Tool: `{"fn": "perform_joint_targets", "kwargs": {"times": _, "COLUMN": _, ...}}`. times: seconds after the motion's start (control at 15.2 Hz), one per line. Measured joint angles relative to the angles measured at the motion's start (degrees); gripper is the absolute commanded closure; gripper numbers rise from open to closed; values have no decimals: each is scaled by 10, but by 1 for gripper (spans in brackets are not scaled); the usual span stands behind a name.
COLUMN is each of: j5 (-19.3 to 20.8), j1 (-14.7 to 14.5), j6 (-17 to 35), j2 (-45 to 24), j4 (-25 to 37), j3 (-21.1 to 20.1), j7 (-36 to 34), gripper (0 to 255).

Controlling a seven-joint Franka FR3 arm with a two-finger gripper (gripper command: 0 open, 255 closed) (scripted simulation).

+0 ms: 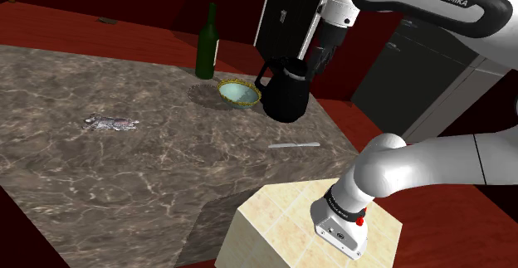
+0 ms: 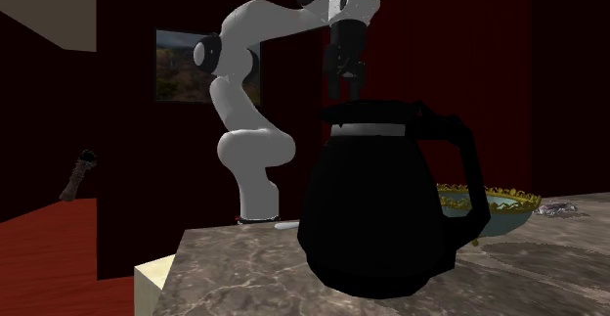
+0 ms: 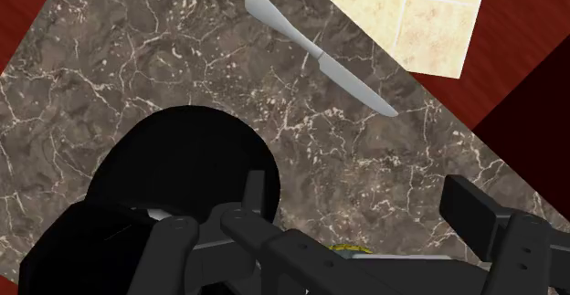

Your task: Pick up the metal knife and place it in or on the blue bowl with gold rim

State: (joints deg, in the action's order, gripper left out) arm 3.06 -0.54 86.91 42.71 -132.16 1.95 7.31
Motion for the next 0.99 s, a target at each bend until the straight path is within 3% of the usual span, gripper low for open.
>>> {"fn": "perform_joint_targets", "kwargs": {"times": 0.2, "j5": 5, "j1": -9, "j6": 14, "j2": 1, "j4": -23, "j3": 6, "j7": 27, "gripper": 0}}
{"fn": "perform_joint_targets", "kwargs": {"times": 0.99, "j5": 67, "j1": -91, "j6": 153, "j2": 5, "j4": -235, "j3": 66, "j7": 285, "gripper": 0}}
